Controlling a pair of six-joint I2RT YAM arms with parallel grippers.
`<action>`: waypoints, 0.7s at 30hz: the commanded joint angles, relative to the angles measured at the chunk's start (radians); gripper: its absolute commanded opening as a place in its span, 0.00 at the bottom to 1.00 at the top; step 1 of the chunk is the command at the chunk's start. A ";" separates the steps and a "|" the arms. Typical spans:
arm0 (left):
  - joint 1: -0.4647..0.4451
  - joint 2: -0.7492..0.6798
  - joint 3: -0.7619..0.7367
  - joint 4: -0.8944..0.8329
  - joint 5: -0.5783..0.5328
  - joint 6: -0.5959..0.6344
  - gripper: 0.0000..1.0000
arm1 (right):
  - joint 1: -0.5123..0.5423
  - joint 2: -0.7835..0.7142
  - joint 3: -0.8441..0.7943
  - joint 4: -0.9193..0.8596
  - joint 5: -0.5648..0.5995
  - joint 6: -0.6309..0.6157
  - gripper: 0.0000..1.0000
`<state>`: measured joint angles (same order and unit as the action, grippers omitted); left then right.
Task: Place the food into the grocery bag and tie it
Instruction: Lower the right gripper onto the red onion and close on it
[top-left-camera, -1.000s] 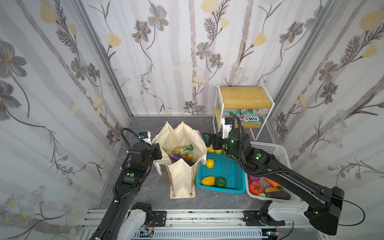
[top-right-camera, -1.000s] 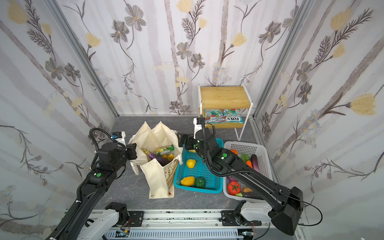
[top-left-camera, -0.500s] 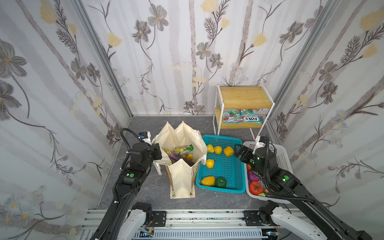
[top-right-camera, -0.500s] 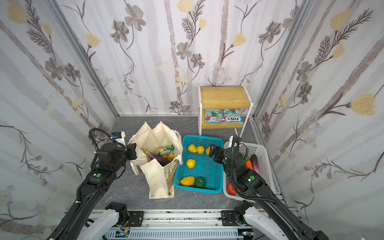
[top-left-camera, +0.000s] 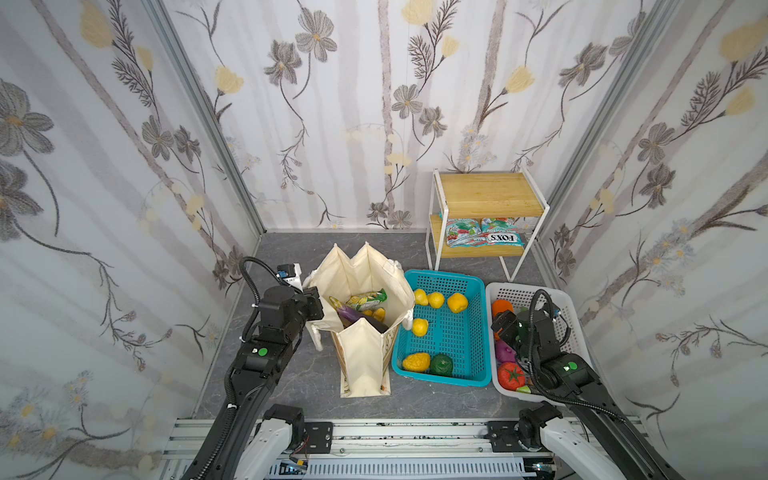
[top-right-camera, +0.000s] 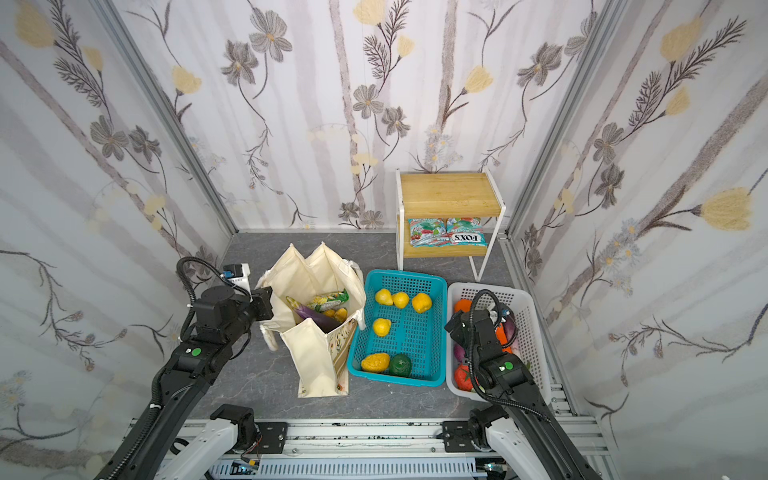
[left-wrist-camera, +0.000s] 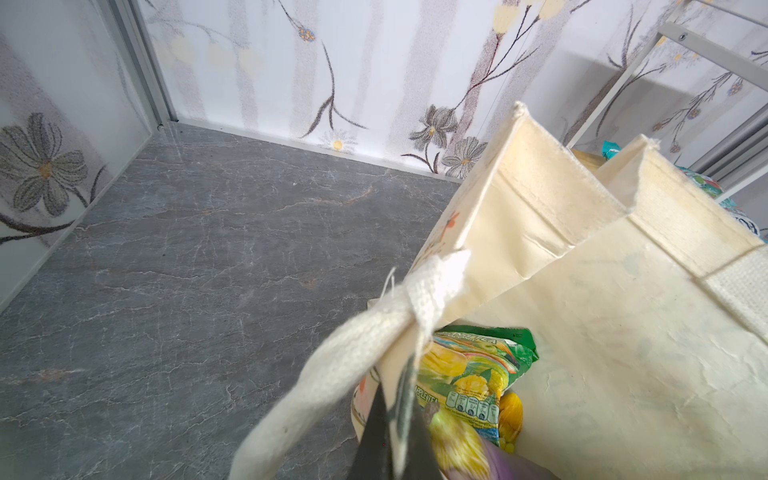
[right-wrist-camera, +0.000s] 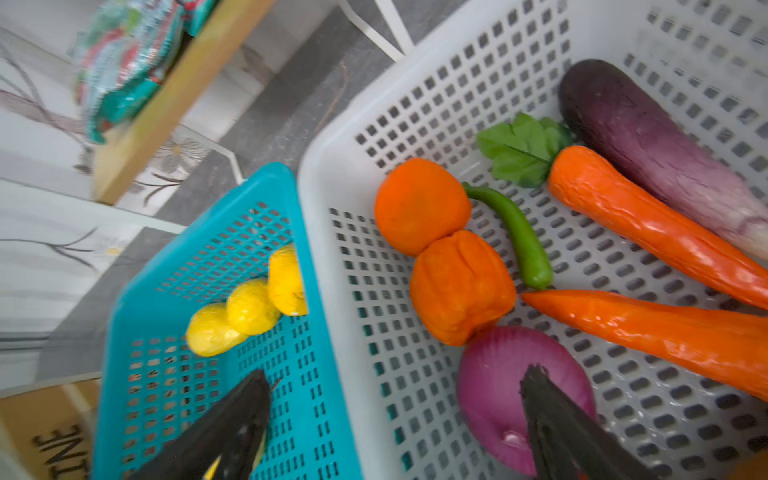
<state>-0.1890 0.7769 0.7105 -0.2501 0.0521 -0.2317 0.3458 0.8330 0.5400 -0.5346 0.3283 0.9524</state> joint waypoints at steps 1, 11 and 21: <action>0.002 -0.002 -0.002 0.025 -0.009 0.012 0.00 | -0.038 0.009 -0.033 -0.006 -0.042 0.019 0.94; 0.001 -0.001 -0.002 0.025 -0.007 0.015 0.00 | -0.194 0.030 -0.144 0.050 -0.137 -0.026 0.77; 0.002 -0.007 -0.002 0.025 -0.009 0.017 0.00 | -0.228 0.082 -0.161 0.105 -0.187 -0.086 0.88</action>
<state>-0.1890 0.7731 0.7090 -0.2508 0.0521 -0.2272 0.1200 0.9039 0.3786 -0.4801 0.1532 0.8837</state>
